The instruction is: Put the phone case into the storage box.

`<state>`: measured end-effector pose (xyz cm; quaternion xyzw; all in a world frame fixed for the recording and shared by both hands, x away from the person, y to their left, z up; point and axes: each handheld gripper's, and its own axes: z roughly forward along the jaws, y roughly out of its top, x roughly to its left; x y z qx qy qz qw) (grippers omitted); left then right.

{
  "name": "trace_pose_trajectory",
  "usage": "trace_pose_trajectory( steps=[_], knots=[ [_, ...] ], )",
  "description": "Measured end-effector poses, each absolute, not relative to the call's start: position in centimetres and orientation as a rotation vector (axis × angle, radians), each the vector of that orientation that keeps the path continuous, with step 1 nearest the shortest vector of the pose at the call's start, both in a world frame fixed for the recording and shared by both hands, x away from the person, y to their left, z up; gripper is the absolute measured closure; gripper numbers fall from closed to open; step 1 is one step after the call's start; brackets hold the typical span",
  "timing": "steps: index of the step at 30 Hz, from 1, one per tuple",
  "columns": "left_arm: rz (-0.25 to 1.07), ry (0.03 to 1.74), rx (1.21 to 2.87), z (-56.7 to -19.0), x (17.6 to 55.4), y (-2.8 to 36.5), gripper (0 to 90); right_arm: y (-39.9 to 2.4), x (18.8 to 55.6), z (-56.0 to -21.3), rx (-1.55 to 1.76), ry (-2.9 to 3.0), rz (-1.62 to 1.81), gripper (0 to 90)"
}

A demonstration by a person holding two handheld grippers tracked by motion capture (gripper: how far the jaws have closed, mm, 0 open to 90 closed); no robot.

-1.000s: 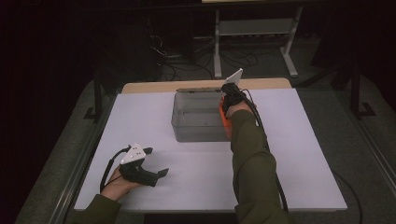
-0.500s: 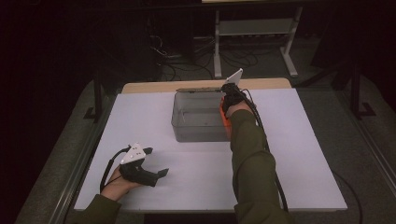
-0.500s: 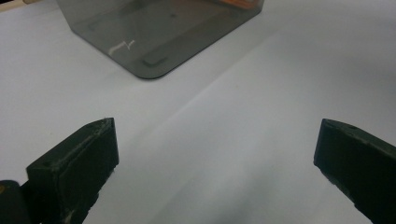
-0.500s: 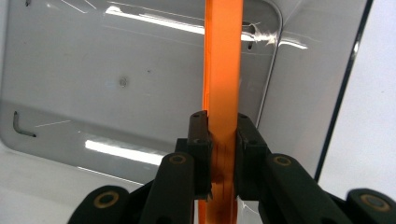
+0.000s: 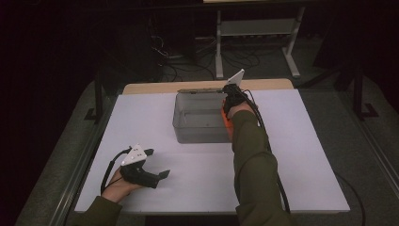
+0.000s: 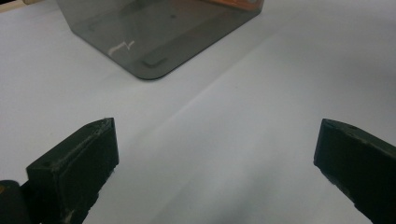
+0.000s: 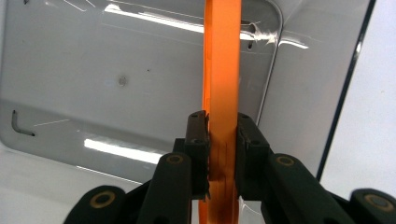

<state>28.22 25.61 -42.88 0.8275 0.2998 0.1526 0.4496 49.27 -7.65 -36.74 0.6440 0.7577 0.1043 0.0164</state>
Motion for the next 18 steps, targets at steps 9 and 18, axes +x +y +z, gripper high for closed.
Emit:
trace_pose_trajectory(
  steps=[9,18],
  knots=[
    [0.377,0.740,2.046,-42.9,28.2,25.6,0.0,-7.9,49.3,-36.3,1.995,2.346,0.327,76.3],
    [0.376,0.738,2.047,-42.9,28.2,25.5,0.0,-8.1,49.2,-35.5,1.978,2.334,0.341,74.6]
  ],
)
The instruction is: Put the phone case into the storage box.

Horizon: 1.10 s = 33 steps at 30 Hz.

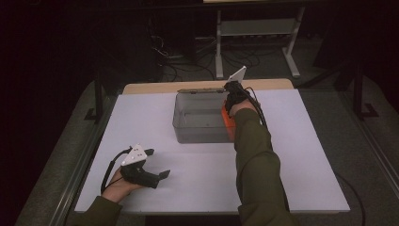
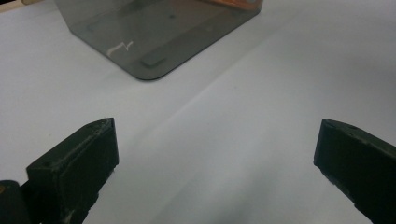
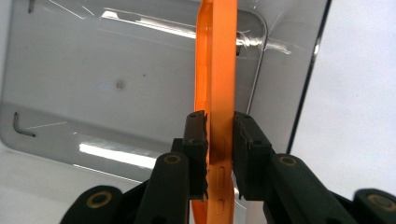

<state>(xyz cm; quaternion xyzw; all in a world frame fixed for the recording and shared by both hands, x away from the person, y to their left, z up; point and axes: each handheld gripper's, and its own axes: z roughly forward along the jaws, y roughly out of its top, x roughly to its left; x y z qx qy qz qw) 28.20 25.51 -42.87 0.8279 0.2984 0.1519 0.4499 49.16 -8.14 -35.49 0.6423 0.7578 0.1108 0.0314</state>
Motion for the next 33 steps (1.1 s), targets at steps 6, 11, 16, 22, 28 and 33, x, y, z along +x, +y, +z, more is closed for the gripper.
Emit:
trace_pose_trajectory(
  steps=[6,11,16,22,28,33],
  knots=[
    [0.377,0.736,2.049,-42.9,28.2,25.5,0.0,-8.3,49.1,-34.3,1.952,2.327,0.368,74.5],
    [0.375,0.737,2.048,-42.9,28.2,25.4,0.0,-8.5,48.9,-33.4,1.940,2.318,0.381,74.5],
    [0.376,0.736,2.051,-42.9,28.2,25.4,0.0,-8.7,48.8,-32.8,1.931,2.315,0.393,74.5],
    [0.378,0.732,2.052,-42.9,28.4,25.3,0.0,-9.0,48.5,-31.7,1.905,2.317,0.412,73.6],
    [0.382,0.734,2.054,-42.7,28.5,25.2,0.0,-9.6,47.9,-30.4,1.858,2.324,0.448,70.8],
    [0.386,0.741,2.059,-42.8,28.6,25.3,0.0,-9.9,47.5,-29.8,1.786,2.352,0.480,65.7]
  ],
)
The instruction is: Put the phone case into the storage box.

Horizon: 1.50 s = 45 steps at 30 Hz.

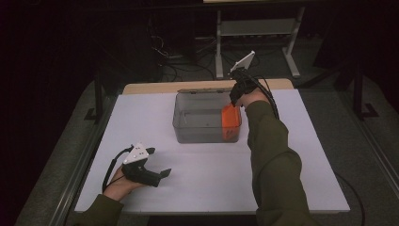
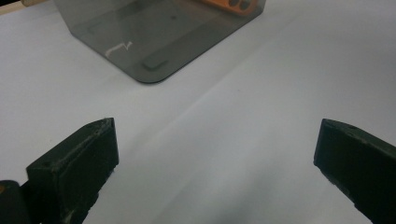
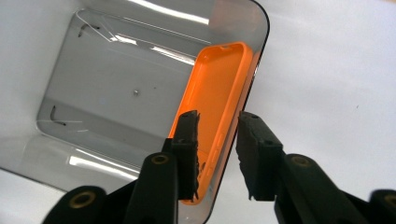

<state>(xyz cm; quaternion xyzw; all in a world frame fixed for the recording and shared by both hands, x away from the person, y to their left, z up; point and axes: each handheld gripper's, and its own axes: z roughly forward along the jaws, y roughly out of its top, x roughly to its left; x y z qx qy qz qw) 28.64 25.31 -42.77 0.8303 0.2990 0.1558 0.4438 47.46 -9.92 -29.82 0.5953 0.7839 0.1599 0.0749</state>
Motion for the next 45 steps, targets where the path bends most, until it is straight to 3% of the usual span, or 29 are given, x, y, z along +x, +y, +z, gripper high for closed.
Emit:
trace_pose_trajectory(
  steps=[15,25,33,36,45],
  knots=[
    [0.385,0.792,2.032,-42.6,29.2,26.1,0.0,-11.2,45.8,-29.6,1.549,2.452,0.657,45.5],
    [0.361,0.791,2.028,-42.3,29.6,26.3,0.0,-11.6,44.7,-31.2,1.351,2.479,0.711,22.1],
    [0.362,0.797,2.028,-42.1,29.9,26.0,0.0,-12.2,43.5,-32.0,1.209,2.437,0.830,10.2],
    [0.366,0.801,2.036,-42.2,29.9,26.0,0.0,-12.3,42.9,-32.5,1.141,2.425,0.876,0.3],
    [0.350,0.799,2.037,-42.4,30.0,25.9,0.0,-13.3,41.3,-33.4,1.059,2.385,0.988,0.0]
  ],
)
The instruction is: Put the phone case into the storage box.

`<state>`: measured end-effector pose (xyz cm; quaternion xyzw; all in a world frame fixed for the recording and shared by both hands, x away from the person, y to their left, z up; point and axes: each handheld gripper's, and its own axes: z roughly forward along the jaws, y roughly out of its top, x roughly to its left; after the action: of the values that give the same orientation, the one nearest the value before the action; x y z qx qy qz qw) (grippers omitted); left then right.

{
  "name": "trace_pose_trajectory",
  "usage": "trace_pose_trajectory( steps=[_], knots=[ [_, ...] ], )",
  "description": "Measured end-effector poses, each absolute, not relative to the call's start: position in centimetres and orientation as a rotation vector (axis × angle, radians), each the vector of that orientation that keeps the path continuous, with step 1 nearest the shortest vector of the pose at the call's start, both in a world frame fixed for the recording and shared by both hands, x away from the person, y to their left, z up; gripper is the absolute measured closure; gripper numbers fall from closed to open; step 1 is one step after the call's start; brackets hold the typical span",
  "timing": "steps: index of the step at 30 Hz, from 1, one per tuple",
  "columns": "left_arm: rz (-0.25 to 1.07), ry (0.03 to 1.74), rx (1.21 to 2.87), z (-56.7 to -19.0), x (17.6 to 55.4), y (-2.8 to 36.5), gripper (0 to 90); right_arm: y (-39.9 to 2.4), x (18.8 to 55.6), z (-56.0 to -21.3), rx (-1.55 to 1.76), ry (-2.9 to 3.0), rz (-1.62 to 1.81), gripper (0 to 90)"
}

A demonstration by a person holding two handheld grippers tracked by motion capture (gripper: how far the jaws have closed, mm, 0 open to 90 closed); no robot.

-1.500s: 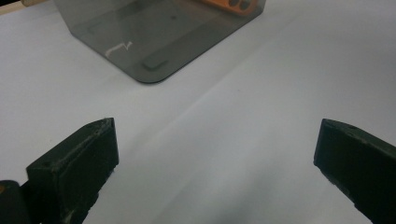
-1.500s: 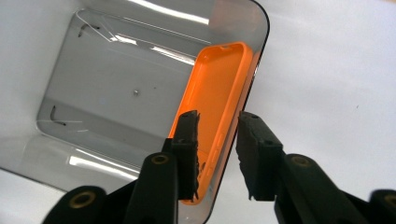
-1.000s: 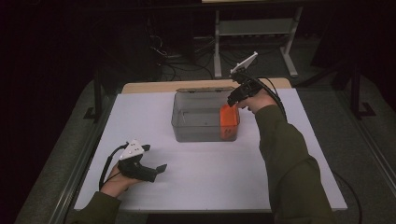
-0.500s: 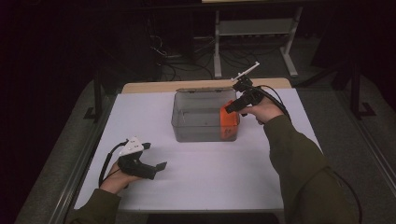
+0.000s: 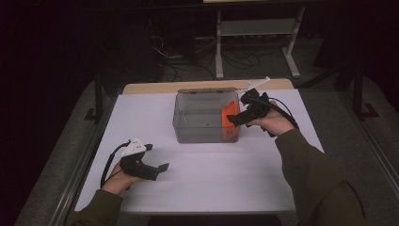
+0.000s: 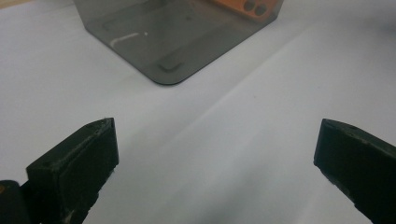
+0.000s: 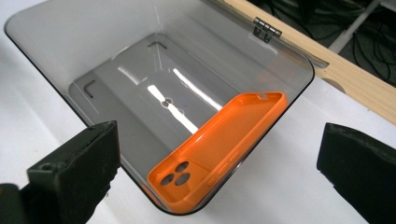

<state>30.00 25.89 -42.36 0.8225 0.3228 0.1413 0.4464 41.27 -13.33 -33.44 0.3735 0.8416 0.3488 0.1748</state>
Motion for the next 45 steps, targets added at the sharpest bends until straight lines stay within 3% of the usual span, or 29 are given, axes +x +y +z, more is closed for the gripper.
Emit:
trace_pose_trajectory(
  steps=[45],
  knots=[
    [0.329,0.749,2.057,-42.9,29.7,25.8,0.0,-15.9,35.8,-38.4,0.983,2.327,1.190,0.0]
  ],
)
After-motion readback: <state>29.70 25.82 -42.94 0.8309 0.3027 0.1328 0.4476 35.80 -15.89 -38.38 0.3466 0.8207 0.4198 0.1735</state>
